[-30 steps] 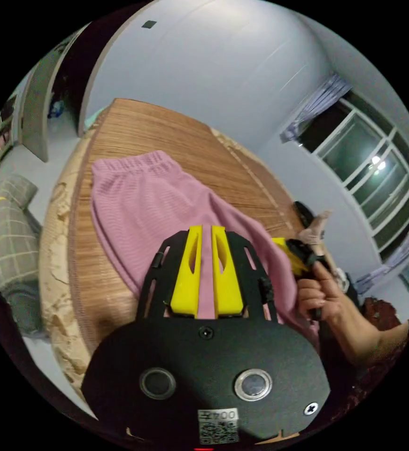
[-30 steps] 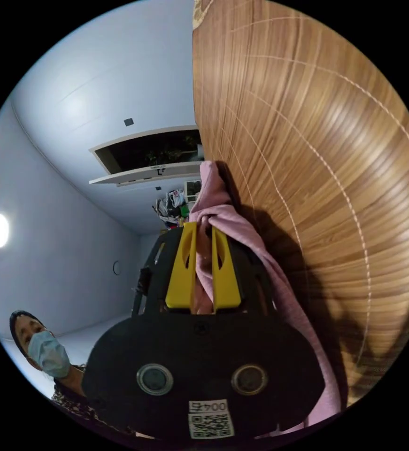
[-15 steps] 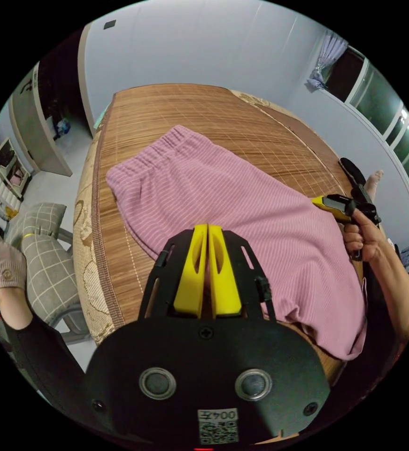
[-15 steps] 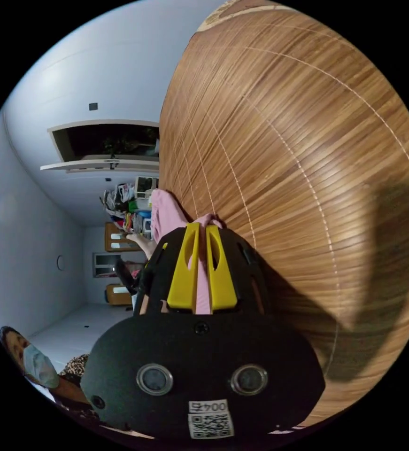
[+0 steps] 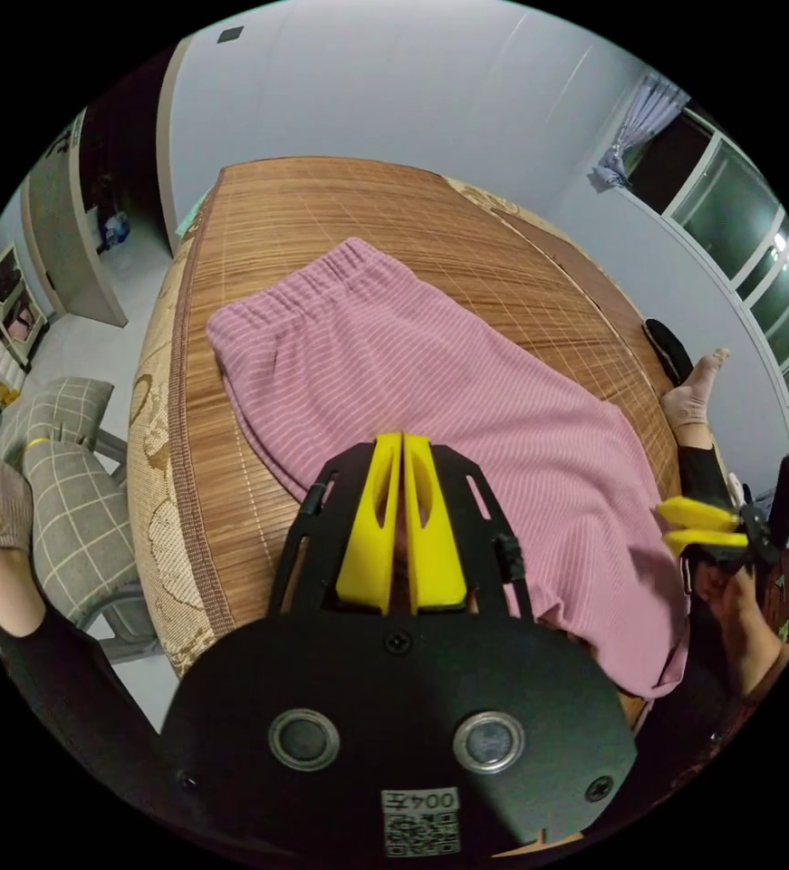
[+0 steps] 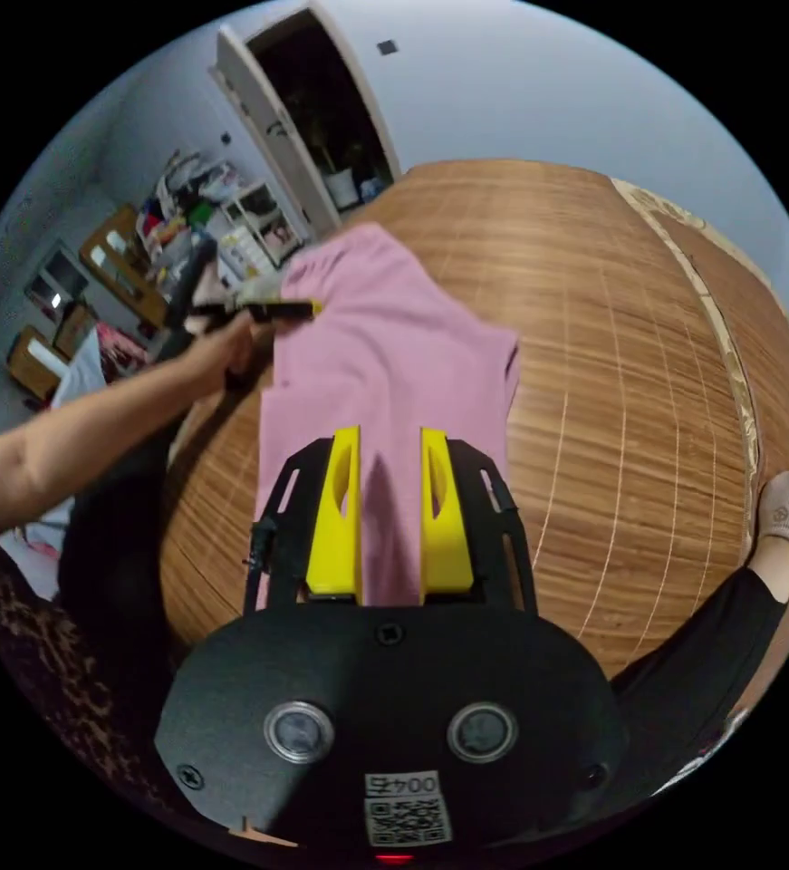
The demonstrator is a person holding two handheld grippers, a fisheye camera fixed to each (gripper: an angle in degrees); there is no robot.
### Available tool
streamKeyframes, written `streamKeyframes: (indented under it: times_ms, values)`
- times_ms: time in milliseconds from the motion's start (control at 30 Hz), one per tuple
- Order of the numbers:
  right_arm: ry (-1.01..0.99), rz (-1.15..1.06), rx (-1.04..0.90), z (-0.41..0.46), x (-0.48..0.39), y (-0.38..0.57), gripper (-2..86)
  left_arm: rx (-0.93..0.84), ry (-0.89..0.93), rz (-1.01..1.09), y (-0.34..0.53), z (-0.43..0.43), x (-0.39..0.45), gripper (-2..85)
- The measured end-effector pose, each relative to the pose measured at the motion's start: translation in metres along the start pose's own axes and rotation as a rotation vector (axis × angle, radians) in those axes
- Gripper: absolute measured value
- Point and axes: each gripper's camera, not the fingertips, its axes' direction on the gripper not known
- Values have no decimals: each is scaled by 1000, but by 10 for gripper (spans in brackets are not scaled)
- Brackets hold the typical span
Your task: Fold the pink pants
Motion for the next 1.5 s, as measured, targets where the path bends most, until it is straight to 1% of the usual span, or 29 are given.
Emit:
streamKeyframes:
  times_ms: [33, 100, 200, 233, 300, 367, 433, 467, 533, 667, 767, 833, 900, 967, 1033, 1067, 1133, 1167, 1200, 1233, 1267, 1333, 1367, 1433, 1467, 1500]
  values:
    - [47, -32, -52, 22, -13, 9, 99, -1, 6, -3, 0, 1, 0, 6]
    - [116, -55, 40, 24, -31, 19, 99, -4, 15, -8, 0, 3, 0, 5]
    - [80, -87, 3, 23, -47, 14, 107, -7, 35, -5, 0, -2, 0, 5]
    - [56, -94, 18, 16, -53, 17, 109, 10, -34, -4, 6, -11, 6, 5]
    - [47, -110, 39, 5, -65, 24, 112, 56, -108, 2, 19, -26, 16, 6]
    - [73, -146, 6, 5, -80, 29, 112, 53, -112, -13, 29, -30, 21, 9]
    - [69, -215, -97, 22, -101, 33, 119, -8, -56, -44, 36, -17, 22, 16]
    - [77, -232, -114, 26, -107, 34, 122, -23, -56, -49, 36, -13, 22, 18]
    - [156, -266, -121, 31, -129, 33, 125, -16, -121, -24, 34, -7, 27, 22]
    - [148, -191, -127, 36, -142, 24, 127, -27, -156, 16, 11, 6, 25, 28]
    - [169, -138, -121, 44, -152, 3, 128, -53, -171, 72, -30, 22, 16, 34]
    - [180, -80, -133, 57, -157, -33, 129, -65, -265, 32, -71, 21, 3, 41]
    - [168, -19, -144, 69, -154, -73, 131, -35, -295, -3, -93, 1, -9, 52]
    - [189, 10, -134, 81, -152, -116, 132, 46, -220, -25, -100, -31, -17, 62]
    - [184, 49, -114, 98, -141, -177, 134, 174, -107, -2, -80, -78, -16, 68]
    - [174, 59, -115, 100, -139, -191, 137, 195, -85, 11, -69, -88, -13, 69]
    - [72, 50, -155, 93, -138, -229, 145, 228, 0, 75, -13, -119, 1, 69]
    - [38, 38, -138, 84, -139, -231, 141, 226, 29, 89, 5, -125, 5, 69]
    - [-1, 25, -95, 63, -140, -226, 135, 216, 91, 109, 42, -132, 14, 67]
    - [-30, 15, -58, 41, -137, -209, 126, 187, 167, 128, 80, -134, 24, 65]
    - [-46, 11, -44, 31, -136, -196, 121, 161, 206, 127, 98, -133, 28, 63]
    - [-91, 43, -37, -3, -124, -125, 109, 92, 367, 67, 168, -125, 47, 56]
    - [-97, 57, -40, -10, -121, -103, 107, 83, 400, 53, 184, -121, 52, 53]
    - [-87, 116, -63, -31, -114, -13, 99, 28, 463, 18, 234, -101, 81, 40]
    - [-77, 132, -77, -33, -113, 7, 98, 17, 470, 23, 243, -95, 89, 38]
    - [-56, 167, -109, -36, -111, 45, 97, -35, 477, 55, 254, -81, 107, 32]
